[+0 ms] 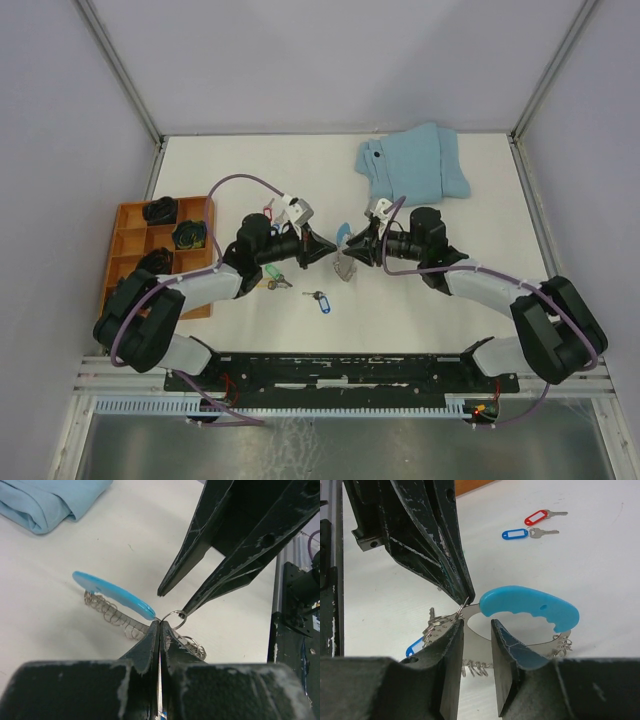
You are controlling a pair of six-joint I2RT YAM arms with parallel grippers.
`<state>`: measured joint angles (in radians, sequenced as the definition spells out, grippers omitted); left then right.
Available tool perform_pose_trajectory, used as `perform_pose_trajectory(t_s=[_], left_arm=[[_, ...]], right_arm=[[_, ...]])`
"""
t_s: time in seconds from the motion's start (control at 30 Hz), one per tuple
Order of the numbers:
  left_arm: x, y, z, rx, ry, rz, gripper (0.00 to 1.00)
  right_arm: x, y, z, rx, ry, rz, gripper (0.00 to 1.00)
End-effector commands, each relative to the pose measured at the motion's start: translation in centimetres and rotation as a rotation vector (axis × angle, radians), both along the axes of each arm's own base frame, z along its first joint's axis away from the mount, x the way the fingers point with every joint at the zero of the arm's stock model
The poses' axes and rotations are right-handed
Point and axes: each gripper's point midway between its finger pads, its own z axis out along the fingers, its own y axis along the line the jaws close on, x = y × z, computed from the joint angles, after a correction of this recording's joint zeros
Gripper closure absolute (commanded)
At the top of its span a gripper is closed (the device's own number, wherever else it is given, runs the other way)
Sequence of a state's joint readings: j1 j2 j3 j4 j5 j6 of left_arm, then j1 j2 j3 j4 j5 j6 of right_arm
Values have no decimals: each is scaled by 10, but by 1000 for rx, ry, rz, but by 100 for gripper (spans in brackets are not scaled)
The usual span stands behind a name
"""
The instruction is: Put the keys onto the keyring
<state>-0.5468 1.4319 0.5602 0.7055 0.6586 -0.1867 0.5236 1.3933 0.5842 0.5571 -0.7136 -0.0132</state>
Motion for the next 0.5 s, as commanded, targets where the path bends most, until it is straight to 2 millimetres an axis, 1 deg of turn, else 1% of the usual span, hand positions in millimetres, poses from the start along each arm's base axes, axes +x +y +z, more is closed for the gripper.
perform_pose_trajectory(t_s=[0.0,0.1,0.17,0.23,0.33,0.47], left_arm=[[13,-1,29,17,-146,41,97],[14,-1,30,34,-158,54,97],[14,-2,30,40,-163,61,97],[14,-2,30,45,-167,66,97],[13,-3,30,48,-172,68,97],[13,-4,30,56,-175,71,97]], right_arm=[[2,-6,26,-60,-76,-4,62],[-3,-7,34,-76,-61,13,58],[-9,-5,37,-75,-15,39,54],[-11,-4,42,-68,23,33,52],[-12,-3,42,-83,85,19,49],[-7,0,38,-134,123,-21,50]])
